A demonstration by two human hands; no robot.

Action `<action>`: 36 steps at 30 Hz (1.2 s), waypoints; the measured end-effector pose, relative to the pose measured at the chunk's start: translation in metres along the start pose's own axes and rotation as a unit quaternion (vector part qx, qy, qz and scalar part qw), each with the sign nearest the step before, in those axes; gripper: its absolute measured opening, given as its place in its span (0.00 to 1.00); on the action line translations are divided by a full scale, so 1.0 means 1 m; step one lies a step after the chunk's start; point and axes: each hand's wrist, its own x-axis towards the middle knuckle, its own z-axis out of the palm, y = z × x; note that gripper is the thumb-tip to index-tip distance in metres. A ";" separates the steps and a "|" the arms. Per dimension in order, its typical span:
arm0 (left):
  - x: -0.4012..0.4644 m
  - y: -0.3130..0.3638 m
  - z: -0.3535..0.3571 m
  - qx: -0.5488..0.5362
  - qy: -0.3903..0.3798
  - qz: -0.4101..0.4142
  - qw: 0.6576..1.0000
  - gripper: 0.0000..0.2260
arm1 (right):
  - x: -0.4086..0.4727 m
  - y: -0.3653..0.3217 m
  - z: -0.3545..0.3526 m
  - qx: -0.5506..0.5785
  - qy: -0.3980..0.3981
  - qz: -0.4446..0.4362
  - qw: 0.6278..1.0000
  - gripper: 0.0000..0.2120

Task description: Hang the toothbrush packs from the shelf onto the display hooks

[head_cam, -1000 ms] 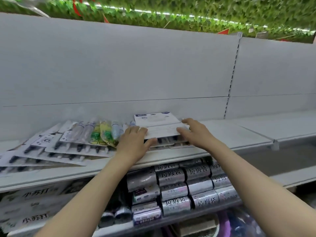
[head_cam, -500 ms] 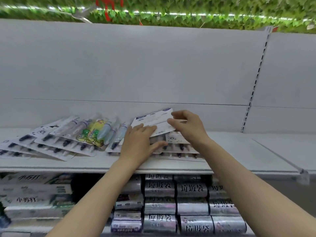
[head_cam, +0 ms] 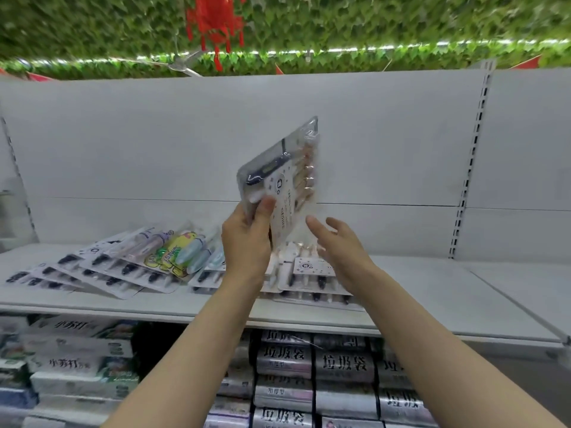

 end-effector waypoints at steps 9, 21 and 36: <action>-0.009 -0.013 -0.017 -0.191 0.057 -0.122 0.972 0.12 | -0.009 -0.001 0.001 0.215 0.002 -0.027 0.976 0.19; -0.021 -0.055 -0.072 0.035 0.017 -0.224 0.974 0.09 | -0.013 0.014 -0.041 -0.056 0.070 -0.108 0.990 0.26; -0.020 -0.067 -0.080 0.105 0.007 -0.235 0.966 0.03 | -0.023 0.050 -0.084 -0.123 0.107 -0.002 0.987 0.35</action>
